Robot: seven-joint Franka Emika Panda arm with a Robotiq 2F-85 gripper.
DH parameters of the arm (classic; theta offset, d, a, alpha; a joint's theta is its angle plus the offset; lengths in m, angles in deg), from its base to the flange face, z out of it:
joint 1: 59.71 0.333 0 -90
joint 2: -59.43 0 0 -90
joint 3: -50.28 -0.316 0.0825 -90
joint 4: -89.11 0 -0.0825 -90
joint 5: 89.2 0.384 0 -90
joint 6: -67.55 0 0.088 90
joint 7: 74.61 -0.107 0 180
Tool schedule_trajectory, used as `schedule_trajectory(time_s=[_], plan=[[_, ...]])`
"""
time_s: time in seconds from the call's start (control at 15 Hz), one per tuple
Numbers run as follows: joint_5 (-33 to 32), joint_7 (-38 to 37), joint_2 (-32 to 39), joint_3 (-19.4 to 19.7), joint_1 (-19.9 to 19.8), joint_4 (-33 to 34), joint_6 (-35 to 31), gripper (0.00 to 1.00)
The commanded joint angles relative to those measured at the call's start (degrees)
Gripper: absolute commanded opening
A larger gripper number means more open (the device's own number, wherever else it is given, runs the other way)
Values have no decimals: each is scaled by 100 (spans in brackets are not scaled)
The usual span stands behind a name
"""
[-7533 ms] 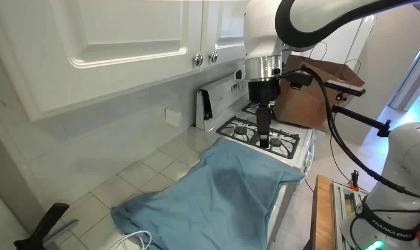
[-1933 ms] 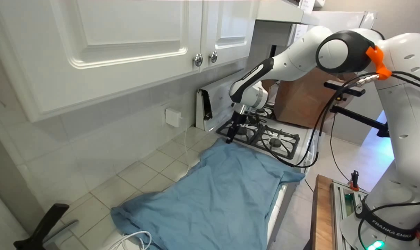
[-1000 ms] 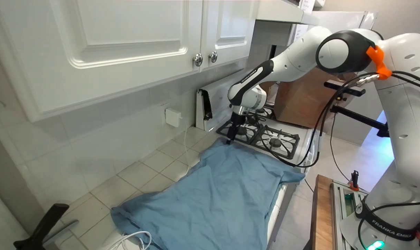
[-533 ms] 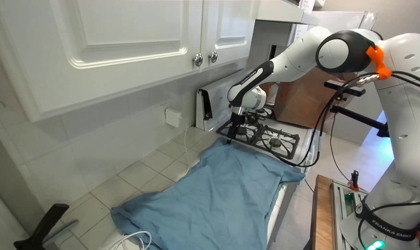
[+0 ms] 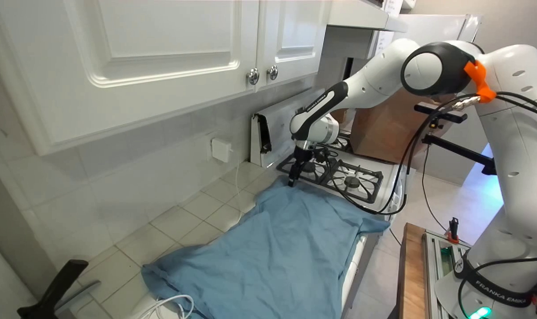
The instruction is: Fold the blue pillowcase in half from right to left.
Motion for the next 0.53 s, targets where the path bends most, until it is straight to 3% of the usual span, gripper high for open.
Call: schedule_trajectory(time_s=[0.0,0.47], plan=[[-85,-54,26,-201,-152,-33,-221,48],[0,-6,-146,-351,-289,-130,-390,0]])
